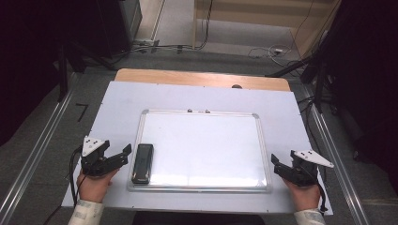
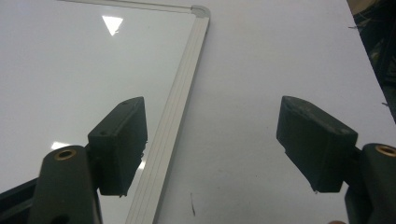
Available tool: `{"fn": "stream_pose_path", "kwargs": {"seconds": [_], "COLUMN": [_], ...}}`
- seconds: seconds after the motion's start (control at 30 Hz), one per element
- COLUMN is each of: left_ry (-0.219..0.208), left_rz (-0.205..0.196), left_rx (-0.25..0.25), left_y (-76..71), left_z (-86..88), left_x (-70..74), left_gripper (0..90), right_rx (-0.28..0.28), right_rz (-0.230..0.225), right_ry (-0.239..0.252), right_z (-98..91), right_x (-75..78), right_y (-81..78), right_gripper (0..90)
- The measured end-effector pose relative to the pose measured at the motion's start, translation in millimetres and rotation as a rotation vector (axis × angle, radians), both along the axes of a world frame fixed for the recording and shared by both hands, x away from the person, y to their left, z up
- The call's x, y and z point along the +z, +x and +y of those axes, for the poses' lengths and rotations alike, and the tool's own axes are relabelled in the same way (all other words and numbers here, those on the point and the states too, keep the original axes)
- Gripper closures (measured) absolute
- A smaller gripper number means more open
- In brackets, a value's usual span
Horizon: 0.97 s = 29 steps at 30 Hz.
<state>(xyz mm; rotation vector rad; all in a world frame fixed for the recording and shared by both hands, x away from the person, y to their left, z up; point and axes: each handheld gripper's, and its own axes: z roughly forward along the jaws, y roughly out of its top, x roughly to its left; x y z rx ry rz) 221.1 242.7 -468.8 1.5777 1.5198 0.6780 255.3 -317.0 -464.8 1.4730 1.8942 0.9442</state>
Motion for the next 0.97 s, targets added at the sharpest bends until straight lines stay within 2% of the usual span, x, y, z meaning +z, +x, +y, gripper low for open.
{"fn": "stream_pose_path", "kwargs": {"seconds": [0.5, 0.97], "left_ry": [0.001, 0.005], "left_rz": [0.008, 0.032], "left_rx": [0.015, 0.079], "left_y": [-1.4, 0.0], "left_z": [8.5, 24.5], "left_x": [-2.3, -8.9], "left_gripper": [18.7, 18.7], "right_rx": [-0.007, -0.017], "right_rz": [-0.002, -0.008], "right_ry": [0.004, 0.013], "right_z": [-2.3, -6.6], "right_x": [0.5, 1.7], "right_y": [-0.4, -0.6], "right_gripper": [23.3, 23.3]}}
